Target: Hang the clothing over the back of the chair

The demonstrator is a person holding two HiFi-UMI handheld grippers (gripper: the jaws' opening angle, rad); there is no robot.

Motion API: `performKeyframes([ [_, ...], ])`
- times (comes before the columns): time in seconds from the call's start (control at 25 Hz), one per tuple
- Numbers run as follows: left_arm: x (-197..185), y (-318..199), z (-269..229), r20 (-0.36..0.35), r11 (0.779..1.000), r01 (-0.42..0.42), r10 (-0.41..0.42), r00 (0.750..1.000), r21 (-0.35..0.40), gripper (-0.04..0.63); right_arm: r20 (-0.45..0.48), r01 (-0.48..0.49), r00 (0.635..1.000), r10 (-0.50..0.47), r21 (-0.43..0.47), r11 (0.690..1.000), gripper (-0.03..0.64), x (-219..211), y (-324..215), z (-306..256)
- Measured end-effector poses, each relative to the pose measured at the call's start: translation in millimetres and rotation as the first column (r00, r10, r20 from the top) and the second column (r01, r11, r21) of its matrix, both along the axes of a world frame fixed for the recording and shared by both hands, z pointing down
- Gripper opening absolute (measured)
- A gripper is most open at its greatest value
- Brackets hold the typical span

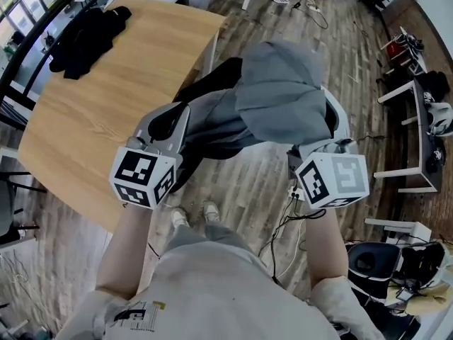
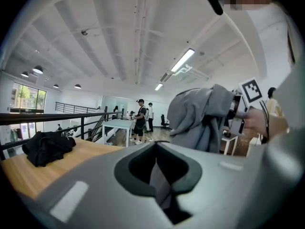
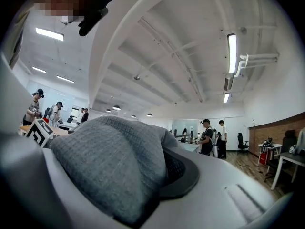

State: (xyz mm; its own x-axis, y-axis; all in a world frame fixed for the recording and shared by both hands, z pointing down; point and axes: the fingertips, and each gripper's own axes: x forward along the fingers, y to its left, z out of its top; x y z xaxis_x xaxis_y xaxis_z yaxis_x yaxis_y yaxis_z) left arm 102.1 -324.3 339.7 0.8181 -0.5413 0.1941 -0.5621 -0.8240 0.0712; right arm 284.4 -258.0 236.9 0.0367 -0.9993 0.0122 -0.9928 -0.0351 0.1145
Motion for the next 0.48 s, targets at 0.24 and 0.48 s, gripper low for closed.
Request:
performKeyframes([
  [0.24, 24, 21, 9, 0.021, 0.999, -0.045, 0.045, 0.999, -0.009, 0.002, 0.046, -0.018, 0.999, 0.02, -0.048, 0.999, 0.067, 19, 37, 41],
  [0.48, 32, 41, 19, 0.044, 0.997, -0.072, 0.072, 0.996, -0.009, 0.002, 0.13, -0.021, 0.991, 0.038, -0.131, 0.991, 0.078, 27, 64, 94],
])
